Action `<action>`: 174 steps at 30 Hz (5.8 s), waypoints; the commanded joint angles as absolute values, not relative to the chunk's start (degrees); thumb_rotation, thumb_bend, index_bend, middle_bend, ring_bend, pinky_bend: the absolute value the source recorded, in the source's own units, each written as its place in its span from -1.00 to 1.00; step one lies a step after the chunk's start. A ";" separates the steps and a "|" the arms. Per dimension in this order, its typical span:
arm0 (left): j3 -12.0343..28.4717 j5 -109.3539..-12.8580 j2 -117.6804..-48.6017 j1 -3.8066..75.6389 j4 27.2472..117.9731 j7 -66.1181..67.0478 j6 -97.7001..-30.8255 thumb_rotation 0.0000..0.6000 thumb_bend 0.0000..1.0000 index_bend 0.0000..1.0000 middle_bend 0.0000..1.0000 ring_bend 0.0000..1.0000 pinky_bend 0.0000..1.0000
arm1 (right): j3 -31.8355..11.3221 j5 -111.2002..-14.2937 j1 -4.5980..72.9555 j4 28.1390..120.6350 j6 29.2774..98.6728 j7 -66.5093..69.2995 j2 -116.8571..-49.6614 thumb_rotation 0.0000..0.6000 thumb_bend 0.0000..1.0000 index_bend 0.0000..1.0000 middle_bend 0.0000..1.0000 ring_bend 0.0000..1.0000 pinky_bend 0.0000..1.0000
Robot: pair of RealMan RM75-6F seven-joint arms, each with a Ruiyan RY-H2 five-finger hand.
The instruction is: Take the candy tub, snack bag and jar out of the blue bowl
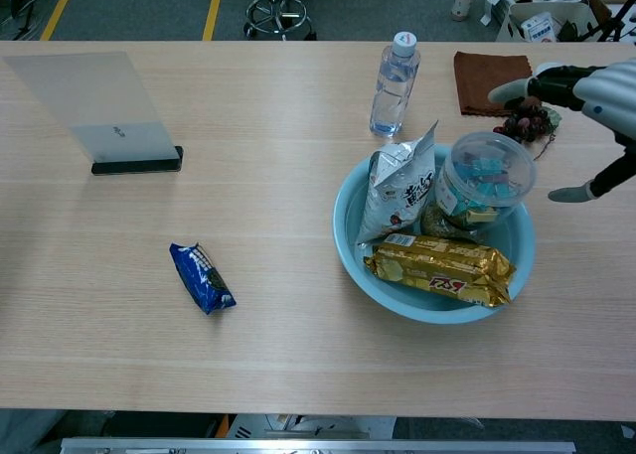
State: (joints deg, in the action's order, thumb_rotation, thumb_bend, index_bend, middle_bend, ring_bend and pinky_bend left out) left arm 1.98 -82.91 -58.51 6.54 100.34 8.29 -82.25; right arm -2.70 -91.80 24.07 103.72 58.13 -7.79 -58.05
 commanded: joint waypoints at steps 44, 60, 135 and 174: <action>2.08 -81.89 -57.91 6.15 99.21 6.54 -81.70 1.00 -0.41 -0.53 -0.54 -0.64 -0.50 | -3.34 -80.48 31.26 101.75 52.55 -13.00 -66.59 1.00 -0.67 -0.37 -0.23 -0.23 0.27; 2.15 -82.48 -58.28 6.75 99.11 6.67 -81.12 1.00 -0.41 -0.53 -0.54 -0.64 -0.50 | -3.41 -77.01 27.44 100.23 57.24 -8.57 -57.38 1.00 -0.67 -0.37 -0.23 -0.23 0.27; 1.33 -84.17 -58.11 6.47 99.92 6.81 -81.68 1.00 -0.41 -0.54 -0.54 -0.64 -0.50 | -4.03 -70.59 37.05 92.16 46.54 -10.50 -67.55 1.00 -0.69 -1.00 -0.91 -0.96 -0.52; 0.52 -84.12 -56.35 3.94 99.52 3.90 -83.73 1.00 -0.41 -0.54 -0.54 -0.64 -0.50 | -0.75 -64.16 48.23 99.72 43.93 -32.08 -75.15 1.00 -0.86 -0.57 -0.42 -0.55 -0.16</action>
State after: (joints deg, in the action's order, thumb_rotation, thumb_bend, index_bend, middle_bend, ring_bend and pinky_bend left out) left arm 0.53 -84.12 -56.35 3.94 99.53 3.91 -83.74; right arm -0.96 -64.48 48.11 99.93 43.54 -31.64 -74.73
